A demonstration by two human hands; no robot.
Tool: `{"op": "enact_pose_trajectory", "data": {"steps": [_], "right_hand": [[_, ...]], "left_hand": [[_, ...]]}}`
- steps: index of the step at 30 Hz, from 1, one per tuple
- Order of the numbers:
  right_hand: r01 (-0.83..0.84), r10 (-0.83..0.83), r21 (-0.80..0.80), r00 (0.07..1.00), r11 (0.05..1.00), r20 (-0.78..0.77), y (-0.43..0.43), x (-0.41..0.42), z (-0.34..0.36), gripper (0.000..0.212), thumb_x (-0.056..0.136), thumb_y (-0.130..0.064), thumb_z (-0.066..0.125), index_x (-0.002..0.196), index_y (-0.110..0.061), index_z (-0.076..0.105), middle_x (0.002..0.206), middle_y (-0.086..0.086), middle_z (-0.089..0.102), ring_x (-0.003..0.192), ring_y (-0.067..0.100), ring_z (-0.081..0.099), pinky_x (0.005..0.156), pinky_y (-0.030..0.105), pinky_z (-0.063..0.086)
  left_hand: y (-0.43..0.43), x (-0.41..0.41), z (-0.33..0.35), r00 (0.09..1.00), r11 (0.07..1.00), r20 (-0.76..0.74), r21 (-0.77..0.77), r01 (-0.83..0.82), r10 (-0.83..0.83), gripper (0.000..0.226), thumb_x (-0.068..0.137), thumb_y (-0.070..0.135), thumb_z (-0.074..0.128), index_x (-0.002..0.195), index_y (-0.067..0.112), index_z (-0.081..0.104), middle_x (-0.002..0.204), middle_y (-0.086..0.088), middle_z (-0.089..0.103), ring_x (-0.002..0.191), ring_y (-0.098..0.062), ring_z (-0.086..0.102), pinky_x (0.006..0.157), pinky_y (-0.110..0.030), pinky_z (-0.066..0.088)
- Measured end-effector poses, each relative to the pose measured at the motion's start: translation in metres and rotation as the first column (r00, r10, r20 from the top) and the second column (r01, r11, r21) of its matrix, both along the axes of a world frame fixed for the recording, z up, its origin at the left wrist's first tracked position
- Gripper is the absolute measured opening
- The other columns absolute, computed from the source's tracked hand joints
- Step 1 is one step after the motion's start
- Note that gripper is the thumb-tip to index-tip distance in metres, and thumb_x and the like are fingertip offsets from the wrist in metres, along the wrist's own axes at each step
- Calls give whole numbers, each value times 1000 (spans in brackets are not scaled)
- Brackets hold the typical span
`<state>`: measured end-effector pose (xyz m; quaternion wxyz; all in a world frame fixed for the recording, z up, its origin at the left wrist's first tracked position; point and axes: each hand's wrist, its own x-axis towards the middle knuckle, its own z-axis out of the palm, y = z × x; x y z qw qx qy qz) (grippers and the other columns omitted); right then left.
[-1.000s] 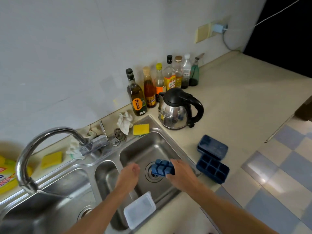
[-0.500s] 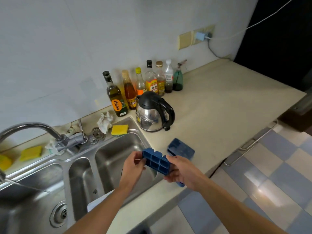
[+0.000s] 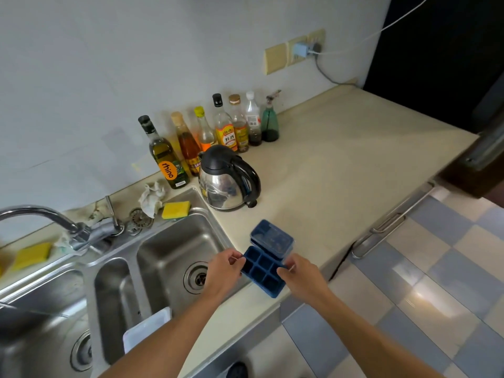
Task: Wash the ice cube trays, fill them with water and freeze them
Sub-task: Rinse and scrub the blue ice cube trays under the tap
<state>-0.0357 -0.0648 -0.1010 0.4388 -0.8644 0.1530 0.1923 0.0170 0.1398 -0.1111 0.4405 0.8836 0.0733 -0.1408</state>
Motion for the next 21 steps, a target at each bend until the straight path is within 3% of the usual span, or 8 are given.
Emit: {"op": "enact_pose_trajectory", "data": {"steps": [5, 9, 13, 16, 19, 21], "right_hand": [[62, -64, -28, 995, 998, -72, -2, 0, -15, 5, 101, -27, 56, 99, -23, 55, 91, -8, 60, 77, 5, 56, 57, 22, 40], [147, -148, -13, 987, 989, -59, -7, 1, -15, 25, 101, -39, 57, 116, -22, 48, 89, -4, 64, 73, 11, 61, 55, 26, 41], [243, -243, -17, 970, 970, -4, -13, 22, -11, 35, 99, -45, 58, 125, -23, 47, 84, -2, 68, 70, 11, 64, 53, 26, 43], [282, -282, -5, 959, 959, -5, -12, 42, -14, 41, 100, -44, 58, 131, -20, 46, 96, 7, 71, 72, 17, 65, 58, 29, 47], [326, -327, -30, 945, 945, -21, -10, 59, -20, 41, 101, -41, 57, 134, -17, 48, 105, 11, 70, 72, 20, 65, 62, 32, 49], [342, -344, -41, 939, 939, -30, -9, 66, -22, 33, 103, -33, 56, 130, -15, 53, 96, 11, 71, 62, 18, 62, 54, 29, 47]], "left_hand": [[0, 2, -15, 999, 998, 7, 28, 52, -52, 7, 95, 22, 67, 90, 25, 70, 80, 6, 72, 68, -11, 69, 71, -34, 60], [2, 1, -26, 991, 992, 68, 64, 112, -117, 15, 97, 24, 65, 111, 28, 69, 97, 5, 67, 84, -12, 67, 82, -36, 59], [4, 3, -29, 987, 987, 41, -48, 155, -153, 13, 98, 21, 63, 101, 31, 69, 90, 6, 70, 75, -9, 67, 71, -28, 58], [9, 4, -25, 987, 974, -18, -169, 153, -158, 16, 100, 22, 62, 98, 36, 68, 88, 6, 72, 67, -7, 68, 62, -21, 56], [21, 4, -22, 981, 961, -62, -221, 167, -185, 13, 102, 26, 58, 101, 34, 69, 85, 7, 73, 68, -9, 70, 65, -25, 60], [32, 6, -24, 975, 956, -79, -226, 187, -210, 14, 102, 28, 56, 103, 30, 70, 82, 6, 73, 69, -10, 71, 66, -25, 60]]}}
